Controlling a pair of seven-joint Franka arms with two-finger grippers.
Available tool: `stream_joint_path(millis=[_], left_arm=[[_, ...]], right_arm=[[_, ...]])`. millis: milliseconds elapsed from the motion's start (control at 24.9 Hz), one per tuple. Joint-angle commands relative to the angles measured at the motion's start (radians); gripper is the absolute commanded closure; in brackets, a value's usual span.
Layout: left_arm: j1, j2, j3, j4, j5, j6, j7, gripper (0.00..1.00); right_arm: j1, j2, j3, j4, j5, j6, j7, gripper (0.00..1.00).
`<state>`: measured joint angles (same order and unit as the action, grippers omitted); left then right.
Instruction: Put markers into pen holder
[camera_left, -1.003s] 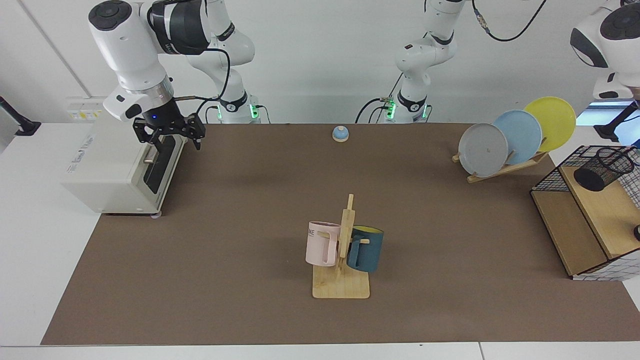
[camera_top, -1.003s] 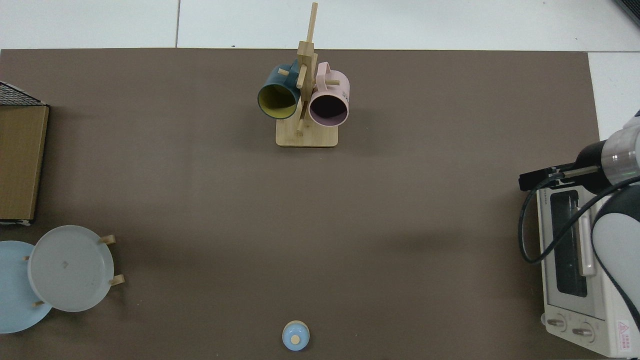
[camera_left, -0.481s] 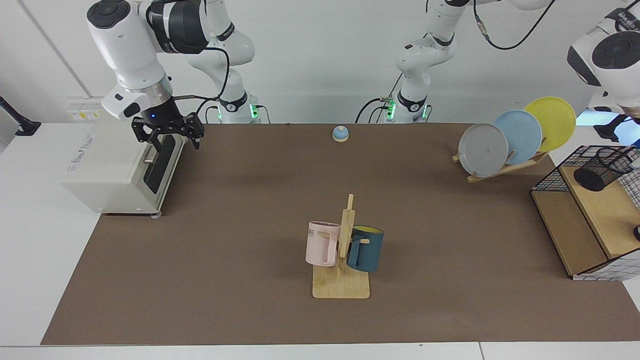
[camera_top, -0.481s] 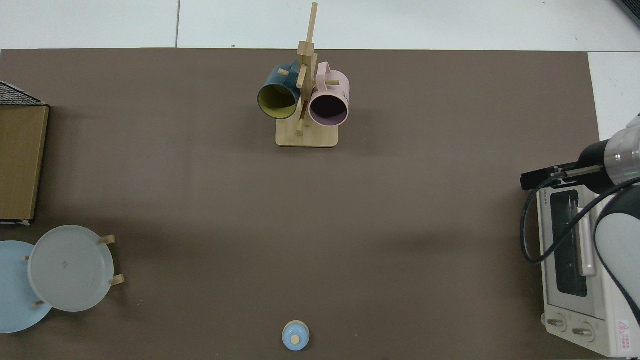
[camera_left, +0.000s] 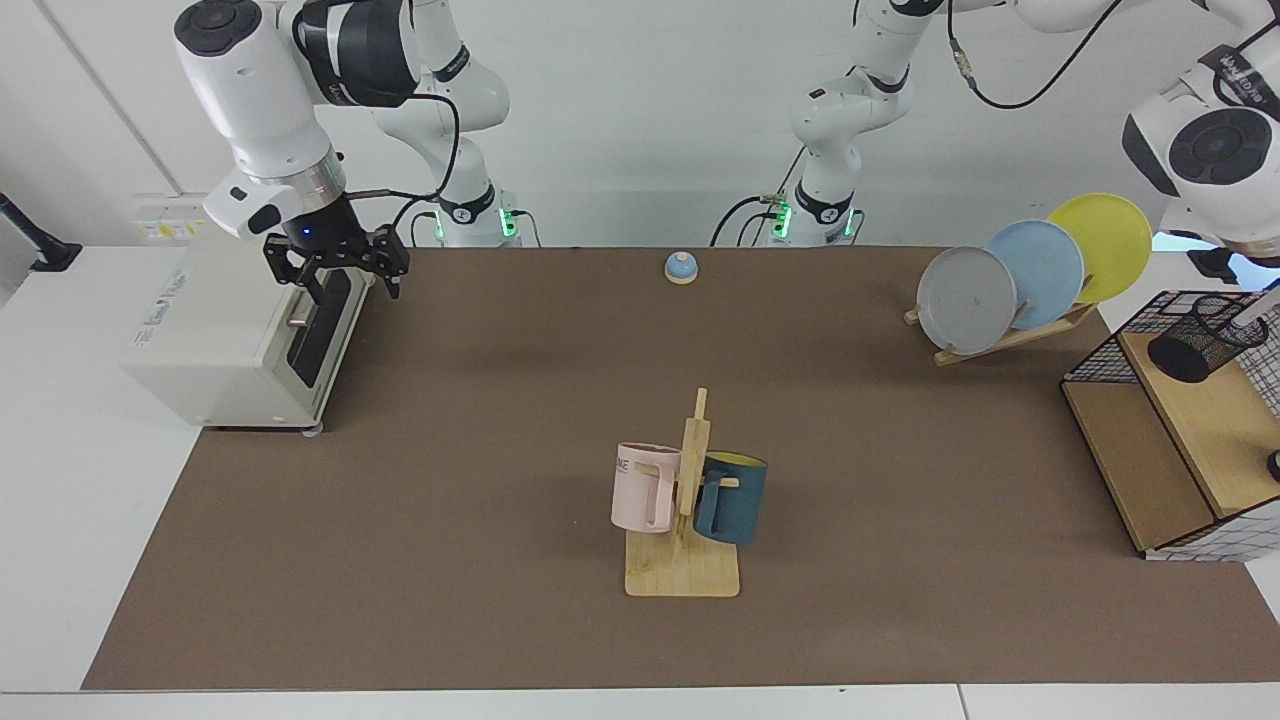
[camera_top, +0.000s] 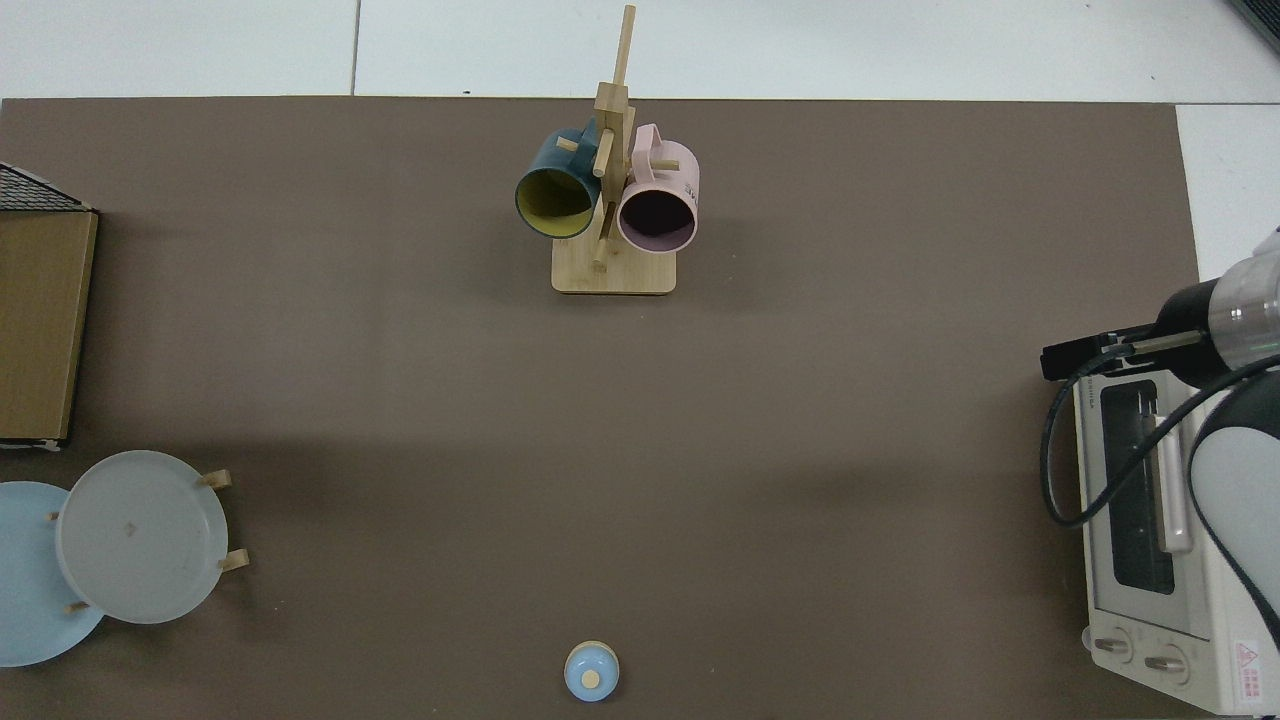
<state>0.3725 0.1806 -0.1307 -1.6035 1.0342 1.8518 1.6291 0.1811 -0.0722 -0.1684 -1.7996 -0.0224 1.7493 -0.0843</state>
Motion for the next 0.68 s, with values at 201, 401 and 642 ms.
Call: stream_joint_path(millis=[201,401,642], left_arm=[[-0.015,0.014,-0.007,-0.001,0.033,-0.034,-0.011,0.00],[-0.043,0.016,-0.007,0.007,0.015,-0.036,-0.012,0.00],[-0.046,0.013,-0.012,0.020,-0.094,-0.072,-0.081,0.00]], right_arm=[[-0.009,-0.009,0.003,-0.001,-0.001,0.001,-0.011,0.00],[-0.009,-0.009,0.003,-0.001,-0.001,-0.004,-0.011,0.00],[-0.009,-0.009,0.003,-0.003,-0.002,-0.007,-0.011,0.00]])
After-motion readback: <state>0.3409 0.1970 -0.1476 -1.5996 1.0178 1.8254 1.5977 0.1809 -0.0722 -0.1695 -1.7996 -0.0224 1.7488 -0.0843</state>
